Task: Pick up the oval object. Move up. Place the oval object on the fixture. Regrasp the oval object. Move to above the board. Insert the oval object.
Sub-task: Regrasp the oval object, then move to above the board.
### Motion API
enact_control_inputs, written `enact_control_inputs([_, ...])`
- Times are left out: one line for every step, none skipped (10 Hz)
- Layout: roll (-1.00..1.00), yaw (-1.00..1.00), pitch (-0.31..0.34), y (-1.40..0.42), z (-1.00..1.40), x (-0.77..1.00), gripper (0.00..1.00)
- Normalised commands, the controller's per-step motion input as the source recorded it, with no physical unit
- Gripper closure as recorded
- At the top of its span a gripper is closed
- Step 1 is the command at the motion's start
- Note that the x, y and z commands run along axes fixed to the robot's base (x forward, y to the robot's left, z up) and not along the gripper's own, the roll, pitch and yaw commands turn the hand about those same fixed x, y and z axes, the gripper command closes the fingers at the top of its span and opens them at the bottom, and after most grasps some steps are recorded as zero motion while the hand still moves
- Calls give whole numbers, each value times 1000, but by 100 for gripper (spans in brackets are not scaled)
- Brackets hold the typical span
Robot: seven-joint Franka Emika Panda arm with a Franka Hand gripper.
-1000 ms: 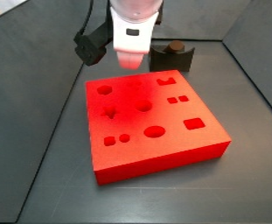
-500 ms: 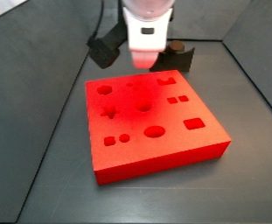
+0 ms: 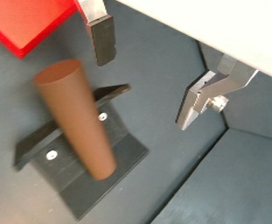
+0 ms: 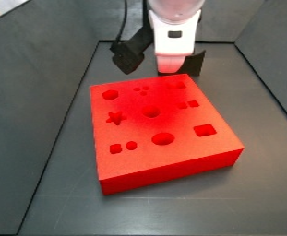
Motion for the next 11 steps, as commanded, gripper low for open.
enact_control_inputs([64,-83,74,-6,-46,883,0])
enact_control_inputs([60,-53,115,-3,-42,723,0])
enact_control_inputs([60,-28,134,-1,-36,633,0])
enact_control_inputs([63,-2,147,-3,-30,547,0])
enact_control_inputs([71,22,156,-4,-35,463,0])
enact_control_inputs([78,45,163,-8,-30,383,0])
enact_control_inputs([88,79,173,-12,-27,266,0])
enact_control_inputs([89,88,175,-14,-25,222,0])
enact_control_inputs([0,0,0,0,0,0,100])
enact_control_inputs([-112,-131,-378,49,1000,-257,100])
enact_control_inputs([-113,-143,-372,49,1000,-260,100])
